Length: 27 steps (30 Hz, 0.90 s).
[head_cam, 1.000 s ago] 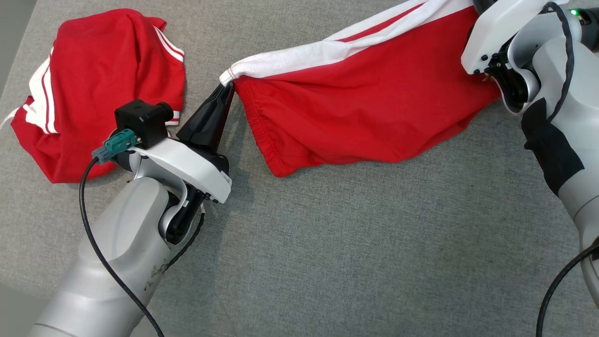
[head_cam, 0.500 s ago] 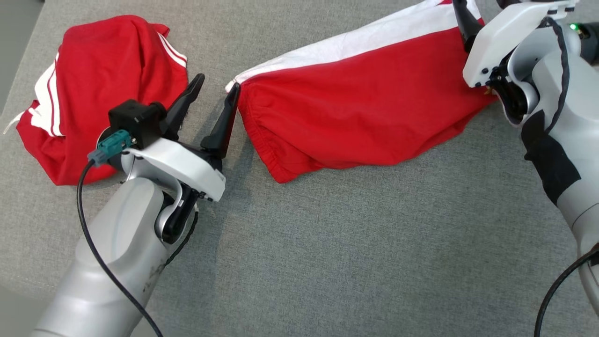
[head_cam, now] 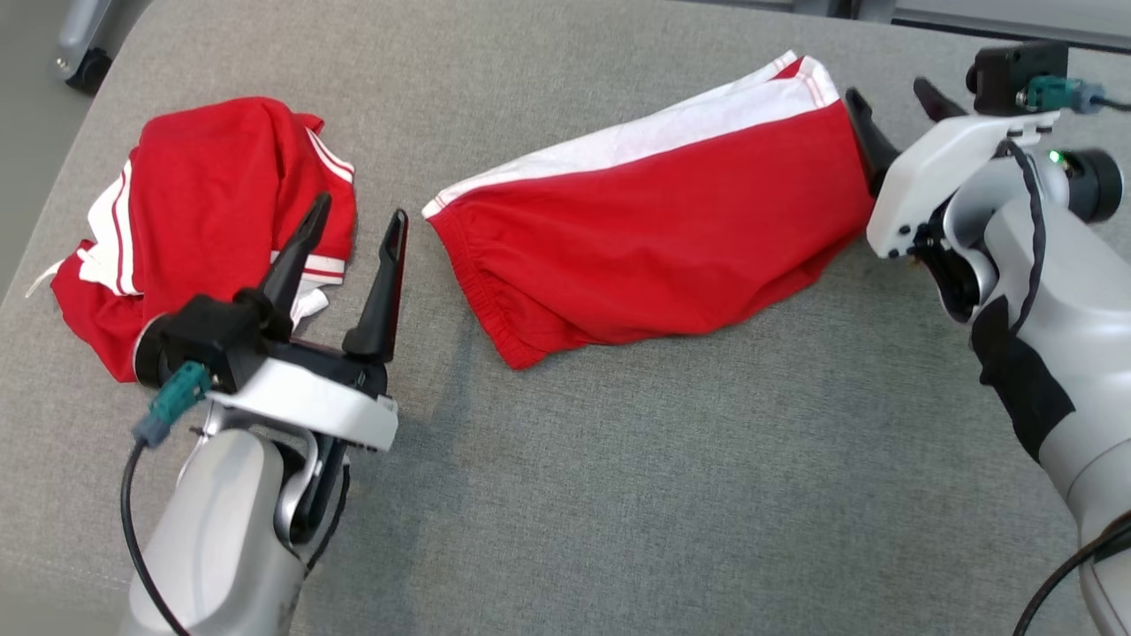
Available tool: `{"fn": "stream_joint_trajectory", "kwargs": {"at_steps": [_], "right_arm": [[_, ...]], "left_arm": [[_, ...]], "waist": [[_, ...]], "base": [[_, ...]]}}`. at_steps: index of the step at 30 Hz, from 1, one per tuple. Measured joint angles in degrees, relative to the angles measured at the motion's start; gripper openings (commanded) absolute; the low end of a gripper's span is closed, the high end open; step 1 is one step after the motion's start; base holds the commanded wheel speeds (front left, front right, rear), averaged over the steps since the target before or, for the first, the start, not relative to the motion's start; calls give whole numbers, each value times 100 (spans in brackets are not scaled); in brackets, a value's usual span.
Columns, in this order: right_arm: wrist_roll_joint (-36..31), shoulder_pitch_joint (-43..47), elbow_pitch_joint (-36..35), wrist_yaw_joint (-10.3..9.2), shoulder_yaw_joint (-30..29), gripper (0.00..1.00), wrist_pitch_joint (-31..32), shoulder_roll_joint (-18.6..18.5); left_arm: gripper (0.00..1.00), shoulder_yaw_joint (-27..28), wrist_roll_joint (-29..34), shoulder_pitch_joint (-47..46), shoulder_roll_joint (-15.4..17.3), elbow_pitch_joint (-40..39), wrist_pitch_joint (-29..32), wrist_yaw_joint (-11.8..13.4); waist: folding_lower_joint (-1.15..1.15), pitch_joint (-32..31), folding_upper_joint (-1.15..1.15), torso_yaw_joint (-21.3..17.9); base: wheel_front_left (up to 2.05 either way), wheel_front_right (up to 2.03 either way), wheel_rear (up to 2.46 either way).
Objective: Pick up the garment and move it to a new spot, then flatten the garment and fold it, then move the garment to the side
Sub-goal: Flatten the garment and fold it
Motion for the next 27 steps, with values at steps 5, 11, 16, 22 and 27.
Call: {"fn": "stream_joint_trajectory", "kwargs": {"at_steps": [5,11,16,22,27], "right_arm": [[172,337,-31,0,100,100,174,-25],[349,563,-44,0,154,100,388,-42],[505,683,-31,0,151,100,582,-115],[593,724,-2,0,98,100,728,-241],[638,813,15,0,12,100,968,-266]], "left_arm": [[100,343,385,530,-154,-538,0,1],[100,453,657,975,-222,-977,0,0],[100,530,784,1267,-280,-1244,0,0],[100,567,813,1406,-367,-1356,0,1],[100,515,813,1407,-422,-1351,0,0]], "waist": [[0,-233,0,-68],[0,-405,0,-122],[0,-472,0,-90],[0,-447,0,62],[0,-373,0,184]], "base": [[0,0,0],[0,0,0],[0,0,0],[0,0,0],[0,0,0]]}}
